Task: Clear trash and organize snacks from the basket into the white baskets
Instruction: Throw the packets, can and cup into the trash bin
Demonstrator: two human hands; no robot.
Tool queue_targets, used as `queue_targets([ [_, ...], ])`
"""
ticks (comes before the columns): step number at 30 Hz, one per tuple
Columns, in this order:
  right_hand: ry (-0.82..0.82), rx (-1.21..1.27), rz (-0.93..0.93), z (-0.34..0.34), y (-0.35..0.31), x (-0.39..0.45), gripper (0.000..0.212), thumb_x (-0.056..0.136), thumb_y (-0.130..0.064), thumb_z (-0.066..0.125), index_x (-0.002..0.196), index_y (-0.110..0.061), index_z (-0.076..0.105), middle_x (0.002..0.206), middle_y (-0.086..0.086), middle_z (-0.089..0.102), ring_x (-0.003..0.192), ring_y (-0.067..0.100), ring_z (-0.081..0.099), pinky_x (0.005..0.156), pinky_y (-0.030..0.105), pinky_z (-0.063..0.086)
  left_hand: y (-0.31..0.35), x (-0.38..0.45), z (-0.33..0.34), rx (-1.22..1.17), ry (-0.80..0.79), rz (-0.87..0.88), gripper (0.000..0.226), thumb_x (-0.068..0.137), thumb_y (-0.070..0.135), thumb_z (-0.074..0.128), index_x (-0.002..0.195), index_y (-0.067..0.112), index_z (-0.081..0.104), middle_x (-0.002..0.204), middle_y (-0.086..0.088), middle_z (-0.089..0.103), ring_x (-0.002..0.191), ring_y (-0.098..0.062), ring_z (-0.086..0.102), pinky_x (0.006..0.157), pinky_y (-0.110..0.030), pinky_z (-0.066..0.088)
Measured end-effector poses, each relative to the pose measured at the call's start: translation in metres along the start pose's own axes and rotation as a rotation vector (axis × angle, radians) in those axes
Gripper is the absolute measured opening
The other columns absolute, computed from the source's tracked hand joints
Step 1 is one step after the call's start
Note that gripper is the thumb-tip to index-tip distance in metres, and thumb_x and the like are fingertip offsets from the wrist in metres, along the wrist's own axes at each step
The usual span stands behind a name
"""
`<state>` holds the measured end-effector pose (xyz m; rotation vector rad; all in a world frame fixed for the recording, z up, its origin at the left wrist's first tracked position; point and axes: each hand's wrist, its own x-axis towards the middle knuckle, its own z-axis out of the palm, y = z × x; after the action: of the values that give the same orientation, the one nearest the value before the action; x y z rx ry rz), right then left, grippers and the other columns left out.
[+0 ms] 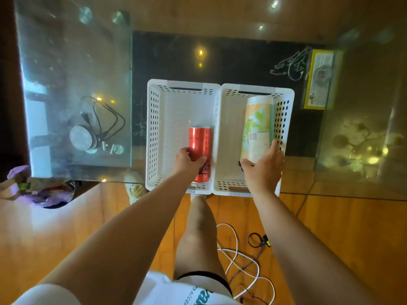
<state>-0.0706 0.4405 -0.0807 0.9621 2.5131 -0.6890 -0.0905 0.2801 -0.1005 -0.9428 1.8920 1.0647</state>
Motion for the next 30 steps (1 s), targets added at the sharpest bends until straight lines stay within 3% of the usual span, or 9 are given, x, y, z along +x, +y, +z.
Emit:
queue_targets([
  [6,-0.095,0.0,0.087,-0.001,0.0,0.004,0.096,0.072,-0.023,0.076,0.145,-0.016,0.014,0.141,0.015,0.03,0.13,0.032,0.031,0.102,0.051,0.041,-0.004,-0.003,-0.011,-0.05,0.009,0.013,0.042,0.086,0.021,0.065,0.121,0.005,0.048,0.123,-0.012,0.055,0.107,-0.026,0.056,0.085,-0.031,0.047],
  [10,-0.196,-0.029,0.166,0.0,-0.001,0.0,0.094,0.07,-0.024,0.077,0.143,-0.015,0.018,0.145,0.016,0.023,0.133,0.035,0.024,0.101,0.053,0.037,-0.007,-0.014,-0.027,-0.111,-0.014,0.052,0.023,0.086,0.023,0.063,0.101,0.014,0.048,0.111,-0.004,0.055,0.094,-0.018,0.054,0.075,-0.026,0.045],
  [15,-0.277,0.233,0.237,0.011,-0.006,-0.001,0.098,0.064,-0.014,0.081,0.14,-0.019,0.019,0.134,0.014,0.036,0.12,0.031,0.043,0.084,0.036,0.047,-0.011,-0.026,-0.049,-0.229,-0.07,0.116,0.015,0.086,0.027,0.063,0.089,0.017,0.053,0.087,0.006,0.059,0.071,-0.002,0.056,0.046,-0.006,0.042],
  [16,-0.294,0.288,0.241,0.012,-0.005,-0.002,0.098,0.064,-0.012,0.081,0.139,-0.02,0.018,0.132,0.013,0.04,0.117,0.03,0.046,0.08,0.033,0.046,-0.012,-0.029,-0.053,-0.271,-0.087,0.121,0.017,0.085,0.028,0.064,0.093,0.016,0.055,0.086,0.005,0.061,0.072,-0.004,0.058,0.05,-0.007,0.045],
  [19,-0.272,0.373,0.24,0.009,-0.006,-0.007,0.098,0.064,-0.015,0.081,0.139,-0.024,0.018,0.128,0.007,0.043,0.109,0.022,0.047,0.071,0.022,0.044,-0.016,-0.041,-0.066,-0.407,-0.13,0.087,0.038,0.084,0.032,0.064,0.115,0.012,0.052,0.1,-0.005,0.064,0.086,-0.016,0.064,0.075,-0.028,0.052],
  [22,-0.219,0.455,0.219,-0.005,-0.016,-0.02,0.098,0.065,-0.016,0.08,0.14,-0.028,0.018,0.118,-0.003,0.039,0.1,0.014,0.044,0.053,0.01,0.039,-0.024,-0.053,-0.083,-0.541,-0.161,0.11,0.032,0.086,0.031,0.063,0.111,0.016,0.052,0.099,-0.006,0.064,0.088,-0.02,0.066,0.067,-0.028,0.054],
  [25,-0.205,0.526,0.175,-0.023,-0.031,-0.039,0.097,0.066,-0.015,0.079,0.14,-0.03,0.019,0.118,-0.002,0.041,0.097,0.014,0.048,0.04,0.002,0.039,-0.038,-0.064,-0.107,-0.632,-0.152,0.151,0.012,0.087,0.032,0.059,0.097,0.025,0.056,0.087,-0.002,0.068,0.074,-0.014,0.07,0.059,-0.024,0.054],
  [27,-0.236,0.55,0.129,-0.031,-0.047,-0.056,0.094,0.068,-0.015,0.078,0.139,-0.032,0.02,0.125,0.001,0.045,0.097,0.014,0.05,0.043,0.001,0.04,-0.05,-0.069,-0.127,-0.69,-0.141,0.154,0.013,0.087,0.035,0.057,0.097,0.027,0.057,0.081,0.003,0.069,0.068,-0.009,0.071,0.056,-0.021,0.053],
  [30,-0.317,0.559,0.052,-0.032,-0.083,-0.089,0.09,0.069,-0.017,0.078,0.139,-0.034,0.023,0.129,0.0,0.045,0.101,0.013,0.051,0.051,0.004,0.044,-0.073,-0.076,-0.161,-0.788,-0.113,0.141,0.023,0.084,0.043,0.058,0.102,0.028,0.058,0.083,0.004,0.072,0.073,-0.011,0.072,0.057,-0.02,0.053],
])
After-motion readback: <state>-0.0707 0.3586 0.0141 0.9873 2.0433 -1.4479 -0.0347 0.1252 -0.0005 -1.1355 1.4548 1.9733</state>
